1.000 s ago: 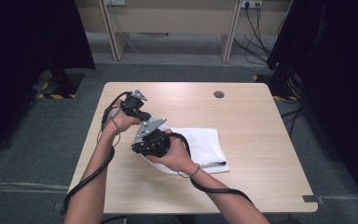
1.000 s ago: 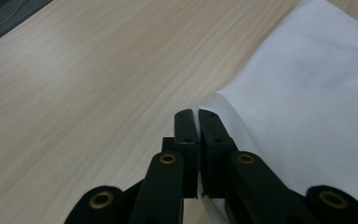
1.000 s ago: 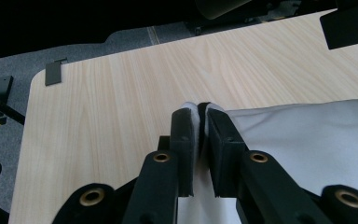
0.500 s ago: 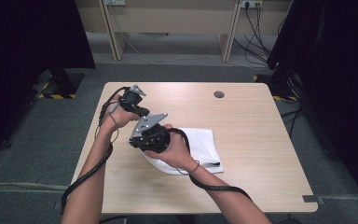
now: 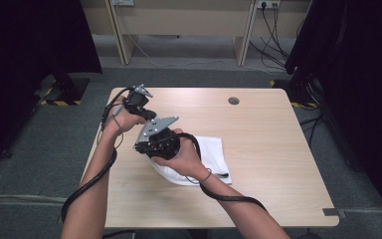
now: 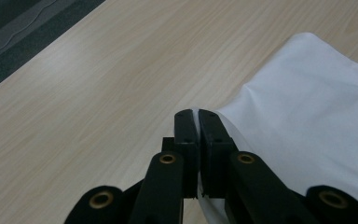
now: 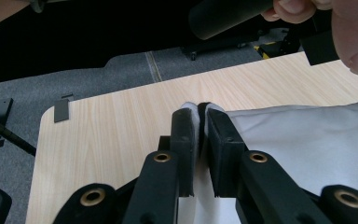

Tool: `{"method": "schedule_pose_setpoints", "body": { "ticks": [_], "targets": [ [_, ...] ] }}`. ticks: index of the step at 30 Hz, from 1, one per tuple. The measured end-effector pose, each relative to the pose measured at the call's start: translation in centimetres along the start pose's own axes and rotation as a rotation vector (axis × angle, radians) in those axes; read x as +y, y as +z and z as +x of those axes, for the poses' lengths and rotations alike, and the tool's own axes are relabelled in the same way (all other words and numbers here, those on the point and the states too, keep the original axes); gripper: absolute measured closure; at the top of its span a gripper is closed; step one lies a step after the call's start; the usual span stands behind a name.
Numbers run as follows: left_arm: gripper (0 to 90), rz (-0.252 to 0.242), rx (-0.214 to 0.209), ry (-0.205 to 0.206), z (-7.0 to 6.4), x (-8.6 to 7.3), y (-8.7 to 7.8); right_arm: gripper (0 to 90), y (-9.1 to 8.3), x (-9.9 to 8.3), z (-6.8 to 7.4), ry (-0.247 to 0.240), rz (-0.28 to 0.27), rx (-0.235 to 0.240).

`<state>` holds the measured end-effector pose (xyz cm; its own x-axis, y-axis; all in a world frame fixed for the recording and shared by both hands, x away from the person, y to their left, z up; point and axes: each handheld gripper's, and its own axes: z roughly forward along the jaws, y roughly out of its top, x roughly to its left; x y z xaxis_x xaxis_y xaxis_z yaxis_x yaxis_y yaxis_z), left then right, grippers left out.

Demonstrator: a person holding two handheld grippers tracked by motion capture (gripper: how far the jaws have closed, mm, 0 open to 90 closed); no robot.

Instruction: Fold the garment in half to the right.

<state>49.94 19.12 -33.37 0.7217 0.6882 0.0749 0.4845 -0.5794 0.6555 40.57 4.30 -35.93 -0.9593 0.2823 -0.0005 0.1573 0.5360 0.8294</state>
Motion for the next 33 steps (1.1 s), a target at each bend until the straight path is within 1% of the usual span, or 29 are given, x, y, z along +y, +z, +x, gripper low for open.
{"method": "schedule_pose_setpoints", "body": {
  "ticks": [12,15,33],
  "targets": [
    [86.1,-0.003,0.010,0.000,0.1,0.3,-0.7,82.2,-0.4,0.7,0.1,-0.010,-0.009,-0.007],
    [86.1,-0.004,0.013,0.000,0.1,0.3,-1.0,82.2,-0.5,0.9,0.1,-0.006,-0.013,-0.006],
    [86.1,-0.005,0.035,0.002,0.5,0.4,-2.4,82.2,-0.6,1.9,0.5,-0.013,-0.034,-0.004]
  ]
}}
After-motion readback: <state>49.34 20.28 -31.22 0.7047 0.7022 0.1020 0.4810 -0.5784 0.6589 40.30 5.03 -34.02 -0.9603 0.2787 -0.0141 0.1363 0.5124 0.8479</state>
